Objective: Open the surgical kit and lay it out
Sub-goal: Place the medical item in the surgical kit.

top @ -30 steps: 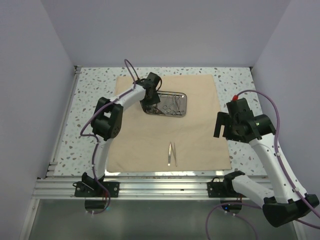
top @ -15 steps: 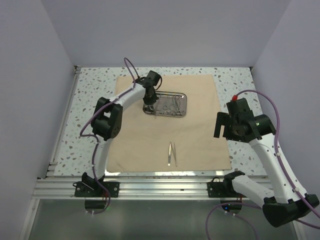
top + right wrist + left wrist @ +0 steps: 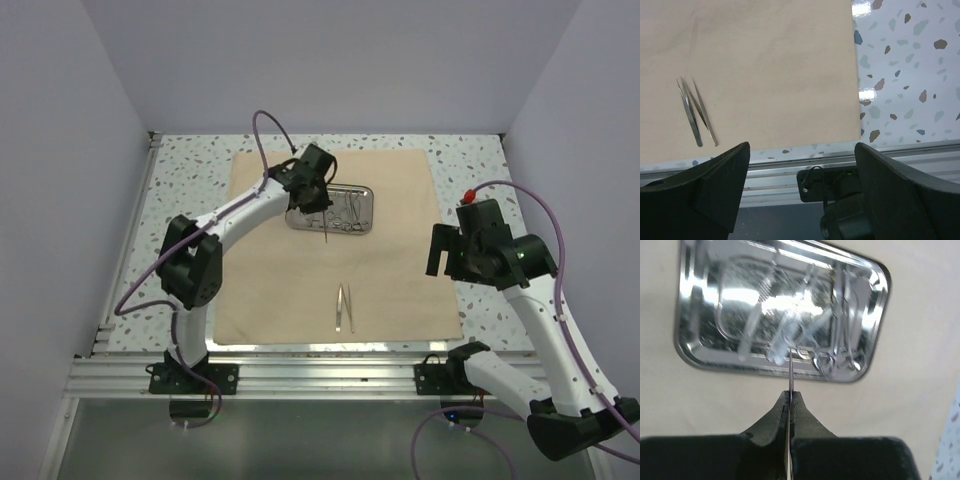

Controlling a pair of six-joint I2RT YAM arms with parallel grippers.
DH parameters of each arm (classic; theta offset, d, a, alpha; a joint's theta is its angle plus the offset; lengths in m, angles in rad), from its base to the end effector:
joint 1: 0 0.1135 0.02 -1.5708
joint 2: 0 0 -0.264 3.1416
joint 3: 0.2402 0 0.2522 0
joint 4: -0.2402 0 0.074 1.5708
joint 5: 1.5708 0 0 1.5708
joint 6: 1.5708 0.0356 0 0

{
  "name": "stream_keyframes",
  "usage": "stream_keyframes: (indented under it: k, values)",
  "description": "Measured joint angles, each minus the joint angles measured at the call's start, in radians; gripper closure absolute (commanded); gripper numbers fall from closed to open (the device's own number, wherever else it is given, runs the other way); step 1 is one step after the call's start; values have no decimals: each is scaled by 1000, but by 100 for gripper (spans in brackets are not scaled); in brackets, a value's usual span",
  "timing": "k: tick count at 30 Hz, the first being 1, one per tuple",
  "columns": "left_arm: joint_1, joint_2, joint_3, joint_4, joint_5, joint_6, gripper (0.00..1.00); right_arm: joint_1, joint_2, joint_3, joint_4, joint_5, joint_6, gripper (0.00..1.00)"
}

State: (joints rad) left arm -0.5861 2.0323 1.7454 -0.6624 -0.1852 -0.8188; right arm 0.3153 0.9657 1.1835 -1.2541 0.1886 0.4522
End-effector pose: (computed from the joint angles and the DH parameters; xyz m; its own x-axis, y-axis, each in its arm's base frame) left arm 0.3810 -0.2451 0.2495 -0.7945 -0.3342 -0.5071 -0.1843 0.9283 -0.3230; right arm 0.1461 0.0406 0.3484 -0.8293 0.1810 -0.5287 0.1652 0.9832 0.0775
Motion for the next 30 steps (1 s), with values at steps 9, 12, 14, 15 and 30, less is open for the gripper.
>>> stream_keyframes:
  k: [9, 12, 14, 15, 30]
  values:
    - [-258, -175, -286, 75, 70, -58, 100, 0, -37, 0, 21, 2, 11, 10]
    - [-266, -175, -361, 84, 81, -90, 100, 0, -79, -29, 23, 0, 2, 10]
    - [-272, -174, -393, 88, 81, -108, 100, 1, -98, -44, 19, -6, -1, 10]
    - [-280, -173, -403, 90, 80, -116, 100, 1, -103, -48, 19, -12, -1, 10]
    - [-357, -162, -398, 76, 72, -179, 30, 5, -61, -60, 21, -27, -1, 10]
